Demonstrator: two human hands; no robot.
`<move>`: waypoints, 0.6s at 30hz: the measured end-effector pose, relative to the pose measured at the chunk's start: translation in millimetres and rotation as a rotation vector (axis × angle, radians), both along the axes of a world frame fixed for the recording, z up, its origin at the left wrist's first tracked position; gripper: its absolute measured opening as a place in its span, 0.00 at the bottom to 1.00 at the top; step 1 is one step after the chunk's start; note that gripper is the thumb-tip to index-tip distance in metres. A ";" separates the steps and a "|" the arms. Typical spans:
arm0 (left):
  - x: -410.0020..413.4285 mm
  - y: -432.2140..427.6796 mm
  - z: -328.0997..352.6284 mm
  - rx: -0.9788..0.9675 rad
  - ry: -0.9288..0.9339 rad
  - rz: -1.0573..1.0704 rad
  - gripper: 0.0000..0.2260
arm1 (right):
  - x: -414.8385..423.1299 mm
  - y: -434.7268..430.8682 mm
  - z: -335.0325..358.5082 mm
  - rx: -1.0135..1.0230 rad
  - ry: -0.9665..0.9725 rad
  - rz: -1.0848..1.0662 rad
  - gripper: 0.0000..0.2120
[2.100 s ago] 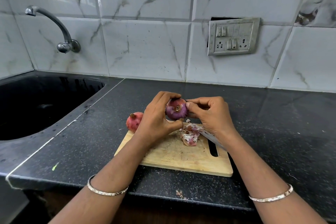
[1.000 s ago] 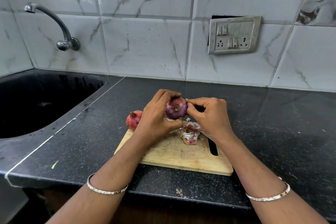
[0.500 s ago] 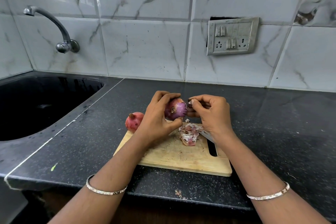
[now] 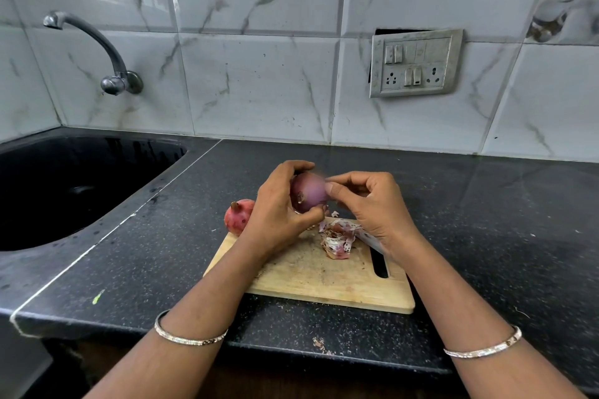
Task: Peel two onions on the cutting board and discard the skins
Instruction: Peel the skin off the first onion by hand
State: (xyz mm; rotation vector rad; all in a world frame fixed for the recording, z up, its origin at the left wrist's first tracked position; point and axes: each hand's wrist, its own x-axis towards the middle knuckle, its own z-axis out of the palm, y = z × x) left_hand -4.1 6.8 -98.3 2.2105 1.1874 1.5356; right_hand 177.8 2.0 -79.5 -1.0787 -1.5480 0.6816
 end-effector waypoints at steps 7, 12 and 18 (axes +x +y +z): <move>0.9 -1.9 1.7 -0.047 -0.042 -0.012 0.25 | -1.1 -0.9 -2.2 0.079 -0.031 -0.045 0.04; 1.7 -4.1 2.2 -0.055 -0.037 -0.030 0.26 | -6.5 -5.1 0.2 0.215 -0.194 -0.170 0.05; 3.4 -6.0 4.3 -0.043 -0.044 -0.047 0.26 | -6.4 2.0 -3.4 0.117 -0.147 -0.255 0.06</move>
